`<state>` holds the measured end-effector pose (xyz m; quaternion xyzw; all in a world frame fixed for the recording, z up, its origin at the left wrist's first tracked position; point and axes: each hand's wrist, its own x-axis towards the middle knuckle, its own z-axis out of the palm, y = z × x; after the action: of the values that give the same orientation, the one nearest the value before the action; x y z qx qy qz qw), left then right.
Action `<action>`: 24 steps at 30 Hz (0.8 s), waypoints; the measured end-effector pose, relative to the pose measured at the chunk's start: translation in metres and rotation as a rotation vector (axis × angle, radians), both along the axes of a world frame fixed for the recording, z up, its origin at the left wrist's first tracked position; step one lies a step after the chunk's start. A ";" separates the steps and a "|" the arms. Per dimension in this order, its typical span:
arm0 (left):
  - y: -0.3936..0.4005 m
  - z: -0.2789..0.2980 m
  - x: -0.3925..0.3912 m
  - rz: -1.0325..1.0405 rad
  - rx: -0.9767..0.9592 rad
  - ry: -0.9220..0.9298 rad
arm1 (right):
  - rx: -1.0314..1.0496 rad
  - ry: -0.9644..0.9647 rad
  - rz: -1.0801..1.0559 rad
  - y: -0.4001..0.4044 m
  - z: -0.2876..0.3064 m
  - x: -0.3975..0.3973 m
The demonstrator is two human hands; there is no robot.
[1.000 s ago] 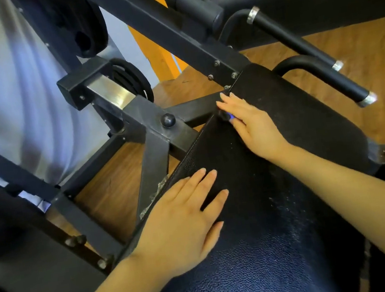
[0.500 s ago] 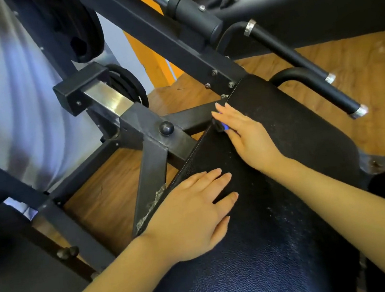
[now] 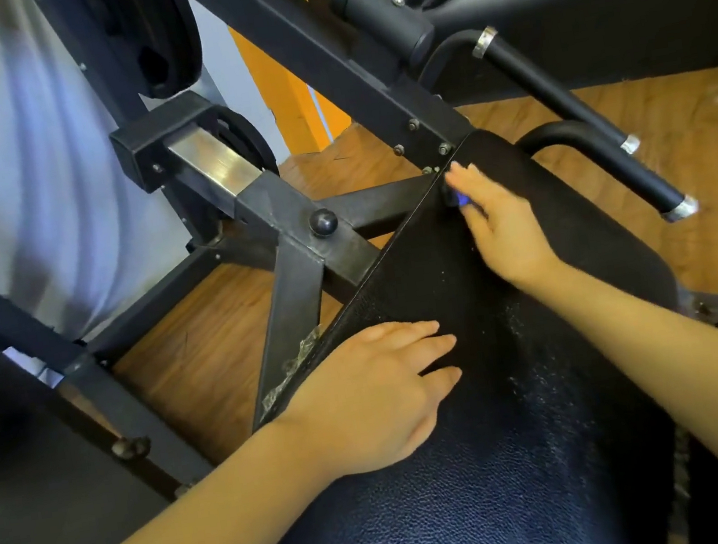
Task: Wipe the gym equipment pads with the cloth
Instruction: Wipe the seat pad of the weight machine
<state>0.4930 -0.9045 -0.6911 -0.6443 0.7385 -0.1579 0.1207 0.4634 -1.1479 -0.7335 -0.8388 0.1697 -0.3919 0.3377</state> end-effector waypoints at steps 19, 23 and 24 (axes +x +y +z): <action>-0.001 0.002 -0.002 -0.067 0.106 0.022 | -0.358 -0.015 0.406 0.046 -0.018 -0.029; -0.001 0.002 -0.001 -0.100 0.108 0.051 | -0.217 -0.026 0.175 0.016 -0.015 -0.019; -0.001 0.002 -0.001 -0.102 0.110 0.058 | -0.206 -0.031 0.167 0.024 -0.015 -0.021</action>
<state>0.4924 -0.9056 -0.6891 -0.6025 0.7811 -0.1043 0.1262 0.4427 -1.1241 -0.7486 -0.8741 0.0530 -0.3907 0.2838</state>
